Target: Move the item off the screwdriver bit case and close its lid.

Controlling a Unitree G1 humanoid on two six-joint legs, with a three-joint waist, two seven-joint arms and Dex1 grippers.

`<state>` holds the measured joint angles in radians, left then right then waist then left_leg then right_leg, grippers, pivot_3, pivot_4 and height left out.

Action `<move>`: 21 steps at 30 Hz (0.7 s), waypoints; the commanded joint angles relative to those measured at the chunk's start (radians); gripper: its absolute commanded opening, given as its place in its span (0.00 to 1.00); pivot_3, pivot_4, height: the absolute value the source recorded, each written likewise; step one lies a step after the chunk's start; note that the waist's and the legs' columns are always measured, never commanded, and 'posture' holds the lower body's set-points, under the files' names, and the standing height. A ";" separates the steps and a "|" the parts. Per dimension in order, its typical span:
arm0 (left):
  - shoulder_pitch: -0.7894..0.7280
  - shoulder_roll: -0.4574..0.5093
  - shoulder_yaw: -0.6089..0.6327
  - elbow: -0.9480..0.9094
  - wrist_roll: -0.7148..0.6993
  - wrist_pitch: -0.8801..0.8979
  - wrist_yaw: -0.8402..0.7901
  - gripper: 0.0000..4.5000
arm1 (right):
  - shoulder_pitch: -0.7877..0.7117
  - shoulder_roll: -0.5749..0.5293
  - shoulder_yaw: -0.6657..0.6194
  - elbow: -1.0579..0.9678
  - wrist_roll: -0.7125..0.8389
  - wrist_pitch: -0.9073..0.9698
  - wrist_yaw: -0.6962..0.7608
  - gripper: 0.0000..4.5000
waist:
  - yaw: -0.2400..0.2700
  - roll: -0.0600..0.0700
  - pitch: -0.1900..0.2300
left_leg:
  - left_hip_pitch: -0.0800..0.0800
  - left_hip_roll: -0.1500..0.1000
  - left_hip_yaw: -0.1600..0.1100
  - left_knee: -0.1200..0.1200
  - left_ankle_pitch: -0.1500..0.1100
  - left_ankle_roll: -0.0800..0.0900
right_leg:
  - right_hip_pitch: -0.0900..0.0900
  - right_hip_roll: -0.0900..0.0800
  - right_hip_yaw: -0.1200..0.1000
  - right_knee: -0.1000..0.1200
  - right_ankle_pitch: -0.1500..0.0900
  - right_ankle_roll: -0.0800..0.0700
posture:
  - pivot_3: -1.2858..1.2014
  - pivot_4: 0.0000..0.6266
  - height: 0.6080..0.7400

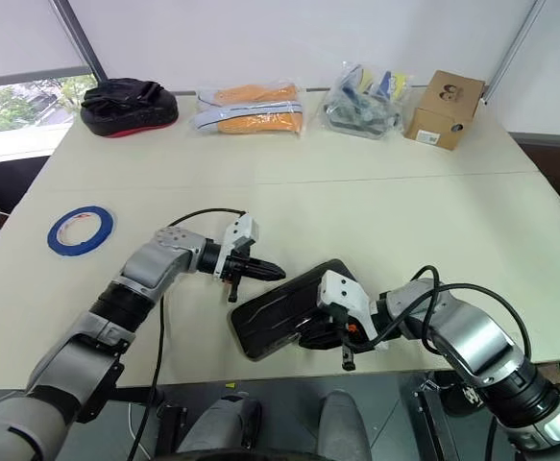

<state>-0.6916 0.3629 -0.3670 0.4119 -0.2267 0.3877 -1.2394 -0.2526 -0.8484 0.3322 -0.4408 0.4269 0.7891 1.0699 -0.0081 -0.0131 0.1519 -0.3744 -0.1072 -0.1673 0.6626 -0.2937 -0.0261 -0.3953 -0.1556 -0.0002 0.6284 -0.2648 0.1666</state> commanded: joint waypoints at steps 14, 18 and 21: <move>0.028 -0.099 -0.019 -0.005 0.059 -0.062 0.013 0.00 | -0.011 -0.073 0.001 0.052 -0.151 -0.125 -0.031 0.01 | 0.017 0.000 0.001 | -0.002 -0.001 0.000 0.000 0.001 -0.001 | -0.001 -0.001 0.000 -0.001 0.000 0.000 | 0.52 0.24 1.00; 0.042 -0.109 -0.023 -0.017 0.067 -0.068 0.011 0.00 | -0.041 -0.052 0.002 0.056 -0.166 -0.123 -0.056 0.01 | 0.018 0.000 0.002 | -0.002 -0.001 0.000 0.000 0.001 -0.001 | -0.001 -0.001 0.000 -0.001 0.000 0.000 | 0.52 0.24 1.00; 0.046 -0.114 -0.026 -0.018 0.073 -0.074 0.013 0.00 | -0.053 -0.041 0.007 0.060 -0.186 -0.129 -0.073 0.01 | 0.018 0.000 0.002 | -0.002 0.000 0.000 0.000 0.001 -0.001 | -0.001 -0.001 0.000 -0.001 0.000 0.000 | 0.52 0.24 1.00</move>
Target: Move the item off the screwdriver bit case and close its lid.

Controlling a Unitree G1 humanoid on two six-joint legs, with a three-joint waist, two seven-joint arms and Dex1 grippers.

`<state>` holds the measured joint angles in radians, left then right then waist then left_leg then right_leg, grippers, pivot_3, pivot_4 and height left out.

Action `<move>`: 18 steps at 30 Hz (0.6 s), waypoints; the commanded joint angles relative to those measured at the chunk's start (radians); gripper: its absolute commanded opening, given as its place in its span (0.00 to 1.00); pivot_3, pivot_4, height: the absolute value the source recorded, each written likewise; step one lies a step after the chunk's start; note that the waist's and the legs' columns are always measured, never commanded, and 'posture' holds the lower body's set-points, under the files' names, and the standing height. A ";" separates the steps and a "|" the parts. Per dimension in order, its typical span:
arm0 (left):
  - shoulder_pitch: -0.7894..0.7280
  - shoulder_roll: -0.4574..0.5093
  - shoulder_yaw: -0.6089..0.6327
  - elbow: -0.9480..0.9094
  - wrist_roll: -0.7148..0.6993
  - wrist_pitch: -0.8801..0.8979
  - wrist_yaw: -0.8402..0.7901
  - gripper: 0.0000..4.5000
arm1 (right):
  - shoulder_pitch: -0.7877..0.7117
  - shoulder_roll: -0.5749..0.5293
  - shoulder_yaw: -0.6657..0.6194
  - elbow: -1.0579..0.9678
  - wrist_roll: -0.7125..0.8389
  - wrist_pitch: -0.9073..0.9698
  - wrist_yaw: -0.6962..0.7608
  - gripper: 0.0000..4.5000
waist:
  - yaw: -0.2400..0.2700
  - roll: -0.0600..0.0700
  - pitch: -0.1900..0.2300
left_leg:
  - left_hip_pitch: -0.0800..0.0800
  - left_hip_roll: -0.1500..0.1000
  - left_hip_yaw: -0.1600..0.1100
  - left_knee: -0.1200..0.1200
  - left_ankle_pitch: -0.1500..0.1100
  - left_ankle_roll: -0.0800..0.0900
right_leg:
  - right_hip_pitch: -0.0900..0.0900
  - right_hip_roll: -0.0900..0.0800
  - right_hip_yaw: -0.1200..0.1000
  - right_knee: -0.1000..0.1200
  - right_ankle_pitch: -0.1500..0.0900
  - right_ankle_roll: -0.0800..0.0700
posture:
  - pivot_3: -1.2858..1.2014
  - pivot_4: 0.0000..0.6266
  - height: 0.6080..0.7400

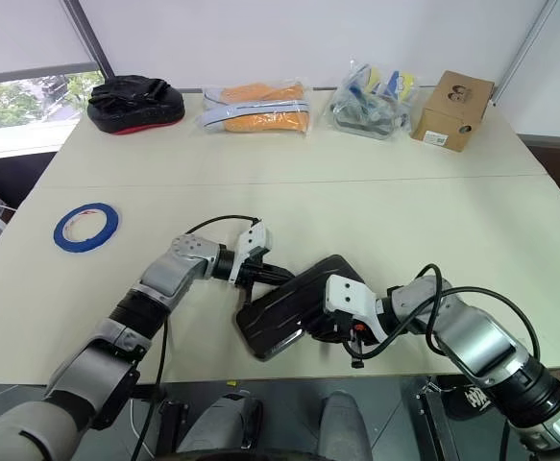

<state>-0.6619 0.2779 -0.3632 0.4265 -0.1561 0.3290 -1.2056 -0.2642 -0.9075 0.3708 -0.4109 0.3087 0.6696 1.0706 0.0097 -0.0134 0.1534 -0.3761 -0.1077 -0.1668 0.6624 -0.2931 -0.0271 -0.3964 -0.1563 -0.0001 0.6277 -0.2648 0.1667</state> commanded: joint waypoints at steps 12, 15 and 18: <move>0.042 -0.049 -0.042 -0.040 0.029 -0.021 -0.035 0.00 | -0.117 0.123 -0.033 0.017 -0.155 -0.017 -0.133 0.01 | -0.006 0.000 0.000 | 0.001 0.000 0.000 0.000 0.000 0.000 | 0.000 0.001 0.000 0.001 0.000 0.000 | 0.52 0.24 1.00; 0.026 -0.052 -0.028 -0.011 0.043 -0.038 -0.037 0.00 | -0.113 0.121 -0.036 -0.003 -0.151 0.006 -0.109 0.01 | -0.007 0.000 0.000 | 0.002 0.001 0.000 0.000 0.000 0.000 | 0.000 0.001 0.000 0.001 0.000 0.000 | 0.52 0.24 1.00; -0.013 -0.056 -0.006 0.037 0.052 -0.067 -0.031 0.00 | -0.115 0.129 -0.046 -0.033 -0.115 0.064 -0.092 0.01 | -0.004 0.000 0.000 | 0.002 0.001 0.000 0.000 0.000 0.000 | 0.001 0.001 0.000 0.001 0.000 0.000 | 0.52 0.24 1.00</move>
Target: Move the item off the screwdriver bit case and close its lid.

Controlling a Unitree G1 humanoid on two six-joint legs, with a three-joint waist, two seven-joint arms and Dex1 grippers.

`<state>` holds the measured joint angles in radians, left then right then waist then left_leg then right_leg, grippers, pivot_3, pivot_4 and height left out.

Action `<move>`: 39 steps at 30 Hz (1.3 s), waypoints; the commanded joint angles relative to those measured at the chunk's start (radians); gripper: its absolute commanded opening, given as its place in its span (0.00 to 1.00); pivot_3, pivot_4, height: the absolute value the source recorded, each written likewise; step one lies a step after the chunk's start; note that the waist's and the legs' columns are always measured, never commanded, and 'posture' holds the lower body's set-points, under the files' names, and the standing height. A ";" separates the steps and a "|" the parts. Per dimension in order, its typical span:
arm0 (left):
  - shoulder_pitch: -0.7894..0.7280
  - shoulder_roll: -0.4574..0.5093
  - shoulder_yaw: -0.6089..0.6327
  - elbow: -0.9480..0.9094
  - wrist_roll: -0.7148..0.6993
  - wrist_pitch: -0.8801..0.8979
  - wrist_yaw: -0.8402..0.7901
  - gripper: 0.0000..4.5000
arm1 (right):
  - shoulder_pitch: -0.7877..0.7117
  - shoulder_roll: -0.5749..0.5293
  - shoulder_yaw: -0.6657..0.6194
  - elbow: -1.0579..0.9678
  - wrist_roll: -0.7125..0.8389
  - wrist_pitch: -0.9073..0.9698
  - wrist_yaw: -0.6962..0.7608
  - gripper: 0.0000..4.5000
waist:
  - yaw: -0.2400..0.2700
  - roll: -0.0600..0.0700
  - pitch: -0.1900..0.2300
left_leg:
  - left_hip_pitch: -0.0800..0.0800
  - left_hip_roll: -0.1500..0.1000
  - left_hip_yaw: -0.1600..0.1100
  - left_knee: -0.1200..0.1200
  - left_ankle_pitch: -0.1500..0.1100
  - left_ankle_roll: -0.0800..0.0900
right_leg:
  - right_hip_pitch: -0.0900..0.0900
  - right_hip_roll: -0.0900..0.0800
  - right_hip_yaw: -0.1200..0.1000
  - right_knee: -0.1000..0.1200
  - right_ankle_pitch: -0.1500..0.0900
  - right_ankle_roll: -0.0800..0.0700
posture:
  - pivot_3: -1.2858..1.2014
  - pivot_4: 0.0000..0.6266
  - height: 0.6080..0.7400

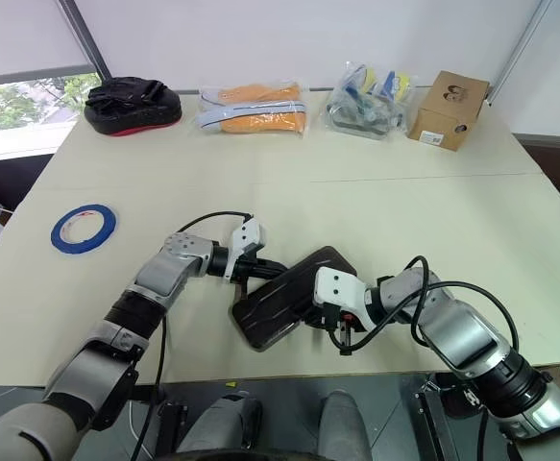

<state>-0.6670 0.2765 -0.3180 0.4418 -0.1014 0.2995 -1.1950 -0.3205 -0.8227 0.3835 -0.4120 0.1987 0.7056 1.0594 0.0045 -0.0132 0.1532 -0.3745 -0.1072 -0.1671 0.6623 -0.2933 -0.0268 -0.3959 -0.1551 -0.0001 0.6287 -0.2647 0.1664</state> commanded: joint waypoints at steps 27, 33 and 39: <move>-0.019 0.109 0.344 -0.214 -0.181 0.136 0.207 0.00 | -0.134 -0.256 -0.276 -0.123 0.244 0.092 0.164 0.01 | 0.001 -0.002 0.006 | -0.018 -0.001 0.000 0.001 0.005 -0.008 | -0.017 -0.002 0.000 0.001 0.001 0.000 | 0.52 0.24 1.00; 0.086 0.200 0.458 -0.502 -0.303 0.350 0.300 0.00 | -0.249 -0.223 -0.327 0.000 0.295 0.095 0.173 0.01 | 0.002 -0.001 0.006 | -0.018 0.000 0.000 0.001 0.004 -0.008 | -0.017 -0.002 0.000 0.001 0.001 0.000 | 0.52 0.24 1.00; 0.236 0.315 0.565 -0.813 -0.506 0.584 0.330 0.00 | -0.292 -0.217 -0.356 0.077 0.337 0.100 0.189 0.01 | 0.004 0.000 0.007 | -0.018 0.001 0.000 0.001 0.004 -0.009 | -0.017 -0.003 0.000 0.001 0.001 0.000 | 0.52 0.24 1.00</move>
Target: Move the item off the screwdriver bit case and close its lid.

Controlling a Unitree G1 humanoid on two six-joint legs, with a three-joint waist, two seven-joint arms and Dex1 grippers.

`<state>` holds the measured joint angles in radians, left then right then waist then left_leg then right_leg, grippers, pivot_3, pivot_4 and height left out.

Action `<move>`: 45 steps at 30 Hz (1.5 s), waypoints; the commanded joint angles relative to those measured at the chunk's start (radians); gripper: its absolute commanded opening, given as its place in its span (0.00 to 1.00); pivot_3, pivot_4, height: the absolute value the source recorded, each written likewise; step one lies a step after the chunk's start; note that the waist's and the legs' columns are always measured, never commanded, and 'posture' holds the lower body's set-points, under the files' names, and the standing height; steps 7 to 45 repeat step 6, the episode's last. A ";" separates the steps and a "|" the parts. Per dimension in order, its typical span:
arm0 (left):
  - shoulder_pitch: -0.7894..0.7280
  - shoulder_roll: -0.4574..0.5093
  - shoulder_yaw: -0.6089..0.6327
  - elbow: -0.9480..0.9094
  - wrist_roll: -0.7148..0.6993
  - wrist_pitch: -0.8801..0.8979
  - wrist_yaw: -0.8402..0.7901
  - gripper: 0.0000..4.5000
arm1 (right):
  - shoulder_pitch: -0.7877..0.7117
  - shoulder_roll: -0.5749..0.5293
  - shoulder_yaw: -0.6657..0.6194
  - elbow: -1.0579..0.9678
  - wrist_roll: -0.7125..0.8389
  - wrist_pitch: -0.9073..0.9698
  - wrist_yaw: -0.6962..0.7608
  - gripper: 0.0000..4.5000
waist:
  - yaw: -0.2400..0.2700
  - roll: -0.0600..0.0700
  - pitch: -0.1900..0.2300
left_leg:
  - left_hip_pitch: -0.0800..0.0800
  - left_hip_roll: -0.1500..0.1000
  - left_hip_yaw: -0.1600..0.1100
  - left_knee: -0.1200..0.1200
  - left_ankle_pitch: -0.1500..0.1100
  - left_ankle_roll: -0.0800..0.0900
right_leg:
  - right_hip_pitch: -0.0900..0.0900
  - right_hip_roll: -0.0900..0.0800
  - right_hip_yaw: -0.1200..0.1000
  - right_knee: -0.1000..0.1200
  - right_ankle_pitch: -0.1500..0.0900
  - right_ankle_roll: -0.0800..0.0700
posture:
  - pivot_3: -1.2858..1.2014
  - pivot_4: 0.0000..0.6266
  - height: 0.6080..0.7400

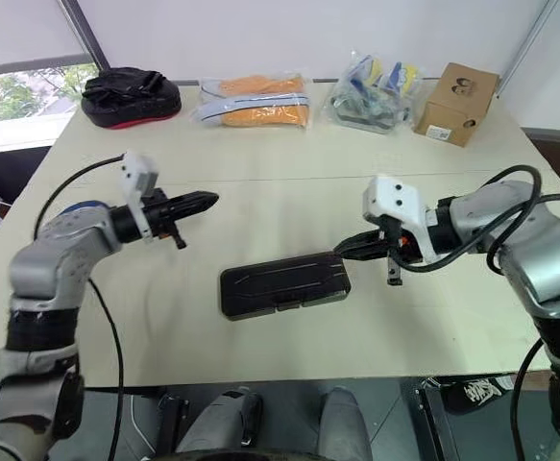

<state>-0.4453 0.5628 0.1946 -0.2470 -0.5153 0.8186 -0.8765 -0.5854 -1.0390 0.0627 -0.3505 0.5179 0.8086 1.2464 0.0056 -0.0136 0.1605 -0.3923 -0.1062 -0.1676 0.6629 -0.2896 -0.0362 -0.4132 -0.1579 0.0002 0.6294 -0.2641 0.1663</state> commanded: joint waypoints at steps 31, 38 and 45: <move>0.184 0.092 0.132 -0.315 -0.237 0.184 0.072 0.00 | -0.015 -0.004 -0.027 0.047 0.002 -0.036 -0.004 0.01 | 0.005 0.002 0.001 | 0.001 0.000 0.001 0.000 0.000 0.000 | 0.001 0.000 0.000 0.000 0.000 0.000 | 0.52 0.24 1.00; 0.184 0.092 0.132 -0.315 -0.237 0.184 0.072 0.00 | -0.015 -0.004 -0.027 0.047 0.002 -0.036 -0.004 0.01 | 0.005 0.002 0.001 | 0.001 0.000 0.001 0.000 0.000 0.000 | 0.001 0.000 0.000 0.000 0.000 0.000 | 0.52 0.24 1.00; 0.184 0.092 0.132 -0.315 -0.237 0.184 0.072 0.00 | -0.015 -0.004 -0.027 0.047 0.002 -0.036 -0.004 0.01 | 0.005 0.002 0.001 | 0.001 0.000 0.001 0.000 0.000 0.000 | 0.001 0.000 0.000 0.000 0.000 0.000 | 0.52 0.24 1.00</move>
